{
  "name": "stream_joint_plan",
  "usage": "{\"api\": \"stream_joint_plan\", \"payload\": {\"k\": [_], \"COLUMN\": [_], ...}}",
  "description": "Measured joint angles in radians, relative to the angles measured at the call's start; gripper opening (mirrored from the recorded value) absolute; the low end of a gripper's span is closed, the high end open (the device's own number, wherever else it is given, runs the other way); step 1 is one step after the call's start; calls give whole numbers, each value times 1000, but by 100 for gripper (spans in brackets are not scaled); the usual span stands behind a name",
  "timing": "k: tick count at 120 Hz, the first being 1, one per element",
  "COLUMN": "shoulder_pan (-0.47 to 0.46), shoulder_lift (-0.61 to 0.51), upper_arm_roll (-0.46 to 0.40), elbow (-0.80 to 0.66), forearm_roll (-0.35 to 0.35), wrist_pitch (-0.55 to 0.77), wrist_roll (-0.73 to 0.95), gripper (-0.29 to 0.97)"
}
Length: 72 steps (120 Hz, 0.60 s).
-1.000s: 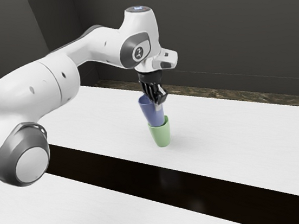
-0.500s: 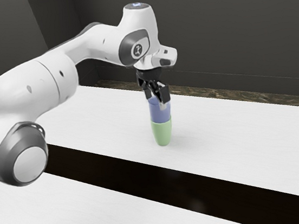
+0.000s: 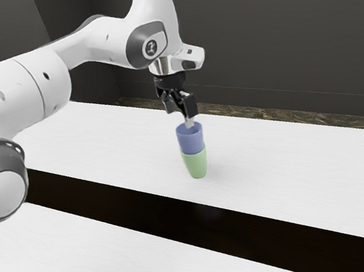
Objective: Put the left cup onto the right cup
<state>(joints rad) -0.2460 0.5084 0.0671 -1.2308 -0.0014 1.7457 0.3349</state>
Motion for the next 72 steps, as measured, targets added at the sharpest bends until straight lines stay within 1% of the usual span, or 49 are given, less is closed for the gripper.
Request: {"api": "stream_joint_plan", "payload": {"k": [31, 72], "shoulder_pan": [8, 25], "shoulder_lift": [-102, -221], "upper_arm_roll": [2, 26], "elbow": [-112, -203], "forearm_roll": [-2, -3], "wrist_pitch": [-1, -3], "wrist_roll": [0, -14], "gripper": [68, 68]}}
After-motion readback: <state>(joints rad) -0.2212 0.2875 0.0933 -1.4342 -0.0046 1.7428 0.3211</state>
